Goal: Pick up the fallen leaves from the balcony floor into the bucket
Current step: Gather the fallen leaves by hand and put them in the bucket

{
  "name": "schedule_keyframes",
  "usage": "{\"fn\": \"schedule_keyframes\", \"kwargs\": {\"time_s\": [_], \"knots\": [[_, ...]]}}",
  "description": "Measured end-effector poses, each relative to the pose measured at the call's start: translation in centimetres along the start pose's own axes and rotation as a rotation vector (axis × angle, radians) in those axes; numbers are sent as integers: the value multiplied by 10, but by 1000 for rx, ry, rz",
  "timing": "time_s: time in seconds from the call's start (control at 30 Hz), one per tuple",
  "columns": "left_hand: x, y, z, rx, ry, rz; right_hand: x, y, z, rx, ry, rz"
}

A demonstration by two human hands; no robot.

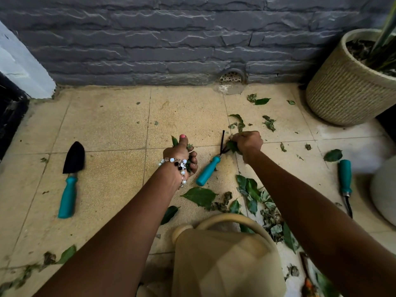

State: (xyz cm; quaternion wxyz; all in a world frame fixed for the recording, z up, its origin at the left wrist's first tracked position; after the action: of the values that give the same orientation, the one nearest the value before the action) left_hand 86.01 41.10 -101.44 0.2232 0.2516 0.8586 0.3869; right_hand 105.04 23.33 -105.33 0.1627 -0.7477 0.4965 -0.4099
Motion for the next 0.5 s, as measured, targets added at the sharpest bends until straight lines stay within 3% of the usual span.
{"fn": "schedule_keyframes", "kwargs": {"time_s": [0.07, 0.17, 0.23, 0.33, 0.43, 0.5], "knots": [[-2, 0, -4, 10, 5, -15, -11, -8, -23, -61, -192, 96], [-12, 0, -20, 59, -16, -81, -24, -39, -86, 54, -404, 278], [-18, 0, -30, 101, -25, -146, -34, -51, -128, 111, -462, 353], [-29, 15, -51, 120, -88, -324, -38, -55, -184, 285, -353, 245], [-32, 41, -82, 144, -152, -498, -21, -78, -247, 711, -106, -94], [-23, 58, -101, 148, -165, -480, -17, -92, -293, 964, -11, -364]]}}
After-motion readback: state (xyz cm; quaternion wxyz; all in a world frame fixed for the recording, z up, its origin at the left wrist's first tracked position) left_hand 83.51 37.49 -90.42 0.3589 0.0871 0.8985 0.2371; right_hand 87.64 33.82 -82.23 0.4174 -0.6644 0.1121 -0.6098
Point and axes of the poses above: each hand's wrist, its own z-axis towards the middle knuckle, its own x-axis out of the back of the hand, y = z × x, the point moved 10 cm from there along z, towards the middle knuckle, and after that the axes turned 15 degrees about -x, right-handed, at the moved point
